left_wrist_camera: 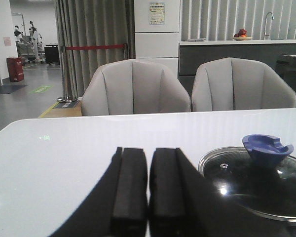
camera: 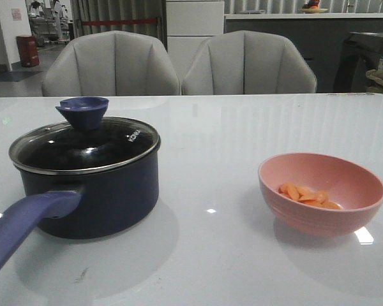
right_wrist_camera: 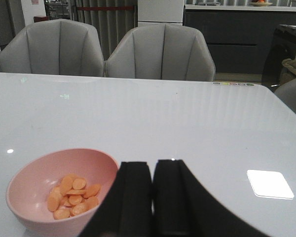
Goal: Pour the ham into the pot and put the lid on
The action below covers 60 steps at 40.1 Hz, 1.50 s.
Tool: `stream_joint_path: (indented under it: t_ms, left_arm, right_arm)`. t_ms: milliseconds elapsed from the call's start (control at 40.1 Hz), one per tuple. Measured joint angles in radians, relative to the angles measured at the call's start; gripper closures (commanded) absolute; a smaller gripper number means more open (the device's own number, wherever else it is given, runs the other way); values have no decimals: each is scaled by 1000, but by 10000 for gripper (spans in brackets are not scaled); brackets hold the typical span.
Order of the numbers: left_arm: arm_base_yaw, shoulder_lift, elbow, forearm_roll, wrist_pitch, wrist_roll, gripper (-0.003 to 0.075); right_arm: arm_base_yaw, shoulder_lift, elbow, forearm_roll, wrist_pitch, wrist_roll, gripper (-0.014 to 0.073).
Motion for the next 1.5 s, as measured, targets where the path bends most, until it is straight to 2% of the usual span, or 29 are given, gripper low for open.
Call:
stream_joint_path:
  t_ms: [723,972,1196,1346,1495]
  left_arm:
    - [0,0,0,0,-2,0,599]
    - [0,0,-2,-2,-170,0,599]
    - [0,25,-143,-3,27,0,599]
    - [0,118,-292,-3,173,0,599]
    - [0,220,-360,-3,295,0,599]
  right_arm:
    - [0,0,0,0,0,0,433]
    - [0,0,0,0,0,0,433]
    - [0,0,0,0,0,0,433]
    - [0,0,0,0,0,0,433]
    - [0,0,0,0,0,0,433]
